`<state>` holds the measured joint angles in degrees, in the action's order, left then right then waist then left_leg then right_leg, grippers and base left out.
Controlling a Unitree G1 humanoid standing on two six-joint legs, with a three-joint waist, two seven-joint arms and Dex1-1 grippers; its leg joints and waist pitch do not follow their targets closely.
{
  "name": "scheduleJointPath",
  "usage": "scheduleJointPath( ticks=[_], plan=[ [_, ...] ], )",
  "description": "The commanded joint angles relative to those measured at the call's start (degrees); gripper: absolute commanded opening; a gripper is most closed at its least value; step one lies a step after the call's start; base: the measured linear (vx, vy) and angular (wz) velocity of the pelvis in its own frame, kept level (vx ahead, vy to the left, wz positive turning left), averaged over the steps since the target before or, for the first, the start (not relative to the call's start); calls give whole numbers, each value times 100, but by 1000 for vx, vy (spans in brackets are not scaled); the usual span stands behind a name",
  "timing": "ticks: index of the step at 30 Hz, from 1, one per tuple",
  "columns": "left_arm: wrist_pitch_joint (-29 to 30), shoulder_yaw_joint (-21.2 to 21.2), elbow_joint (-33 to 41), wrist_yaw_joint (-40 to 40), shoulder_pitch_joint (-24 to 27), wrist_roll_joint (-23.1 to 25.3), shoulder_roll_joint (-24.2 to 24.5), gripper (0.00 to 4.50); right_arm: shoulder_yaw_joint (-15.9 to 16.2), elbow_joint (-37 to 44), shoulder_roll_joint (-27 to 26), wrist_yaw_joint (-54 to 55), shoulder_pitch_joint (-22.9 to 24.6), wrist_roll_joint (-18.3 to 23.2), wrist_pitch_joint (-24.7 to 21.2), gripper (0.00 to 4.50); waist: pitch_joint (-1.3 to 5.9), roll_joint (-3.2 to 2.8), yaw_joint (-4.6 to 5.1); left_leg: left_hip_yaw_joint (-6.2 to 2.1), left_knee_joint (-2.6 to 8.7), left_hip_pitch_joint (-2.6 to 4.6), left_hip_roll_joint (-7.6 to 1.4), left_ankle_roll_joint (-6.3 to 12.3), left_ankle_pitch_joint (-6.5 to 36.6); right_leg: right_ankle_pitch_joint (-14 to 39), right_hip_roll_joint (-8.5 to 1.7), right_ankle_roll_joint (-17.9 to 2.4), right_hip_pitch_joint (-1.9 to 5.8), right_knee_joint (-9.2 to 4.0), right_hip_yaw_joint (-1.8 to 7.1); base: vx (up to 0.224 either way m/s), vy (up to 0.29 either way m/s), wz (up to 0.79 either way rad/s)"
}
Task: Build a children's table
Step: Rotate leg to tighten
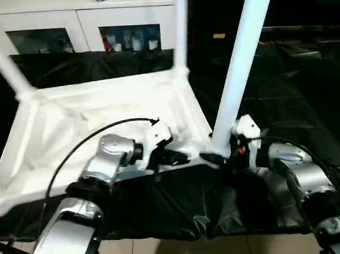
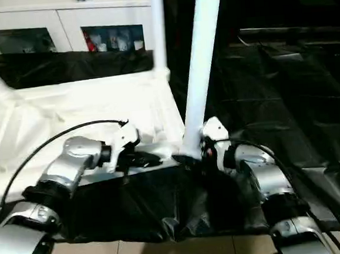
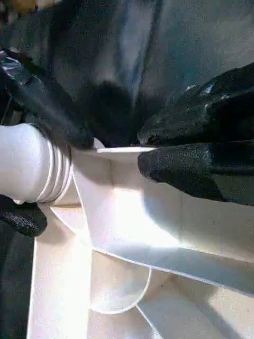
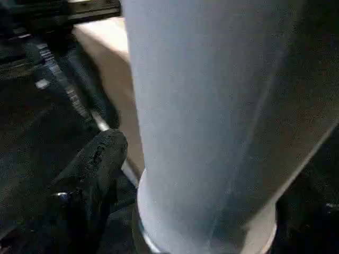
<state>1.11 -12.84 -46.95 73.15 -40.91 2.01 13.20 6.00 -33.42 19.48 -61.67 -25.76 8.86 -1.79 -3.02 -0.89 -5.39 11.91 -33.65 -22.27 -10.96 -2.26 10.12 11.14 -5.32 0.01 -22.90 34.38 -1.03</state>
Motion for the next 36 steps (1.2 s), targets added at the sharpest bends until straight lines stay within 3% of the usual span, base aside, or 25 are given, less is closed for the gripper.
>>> scheduleJointPath(
  ticks=[1, 5, 11, 16, 22, 26, 27, 28, 32, 36],
  plan=[
    [-76, -148, 384, 354, -32, -248, -136, 0, 505, 252, -23, -653, 193, 56, -181, 384, 343, 12, -11, -103, 448, 170, -261, 277, 1526, 812, -259, -1515, 211, -380, 96, 0, 0, 0],
    [33, -151, 523, 595, 37, -319, -49, 0, 575, 527, 118, -1034, 301, 192, -388, 384, 355, 13, -23, -110, 451, 163, -264, 237, 1478, 726, -264, -1497, 212, -359, 102, 0, 0, 0],
    [124, -168, 639, 803, 106, -364, 38, 0, 691, 753, 230, -1324, 378, 231, -596, 336, 374, 21, -59, -100, 415, 158, -255, 331, 1183, 416, -271, -1545, 216, -328, 96, 0, 0, 0],
    [122, -164, 684, 758, 147, -350, 48, 0, 689, 772, 167, -1282, 382, 219, -669, 288, 367, 23, -74, -100, 418, 160, -255, 312, 1203, 545, -275, -1523, 209, -337, 96, 0, 0, 0],
    [109, -137, 657, 648, 134, -326, 1, 0, 637, 761, 97, -1124, 388, 212, -714, 272, 368, 27, -75, -102, 424, 169, -250, 239, 1277, 689, -274, -1468, 207, -350, 99, 0, 0, 0],
    [94, -59, 531, 162, 51, -211, -146, 0, 506, 498, -80, -535, 303, 47, -636, 268, 354, 30, -64, -108, 439, 167, -245, 174, 1368, 878, -276, -1418, 201, -369, 101, 0, 0, 0],
    [91, -17, 393, -262, -37, -116, -280, 0, 420, 153, -253, 136, 171, -172, -517, 268, 351, 22, -38, -114, 447, 174, -248, 90, 1385, 988, -290, -1392, 171, -378, 111, 0, 0, 0],
    [91, -17, 393, -262, -37, -116, -280, 0, 420, 153, -253, 136, 171, -172, -517, 268, 336, 29, -3, -126, 467, 177, -225, 2, 1562, 1249, -287, -1348, 180, -406, 103, 0, 0, 0],
    [173, 73, 124, -1270, -242, 60, -663, 0, 203, -757, -715, 2052, -221, -667, -336, 267, 319, 43, 104, -163, 497, 182, -207, -163, 1844, 1970, -298, -1103, 166, -484, 104, 0, 0, 0],
    [295, 84, 80, -1835, -317, 133, -982, 0, 7, -1186, -1105, 3036, -445, -674, -436, 267, 338, 29, 176, -155, 485, 185, -194, -177, 1803, 1679, -278, -1100, 144, -474, 121, 0, 0, 0]
  ],
)
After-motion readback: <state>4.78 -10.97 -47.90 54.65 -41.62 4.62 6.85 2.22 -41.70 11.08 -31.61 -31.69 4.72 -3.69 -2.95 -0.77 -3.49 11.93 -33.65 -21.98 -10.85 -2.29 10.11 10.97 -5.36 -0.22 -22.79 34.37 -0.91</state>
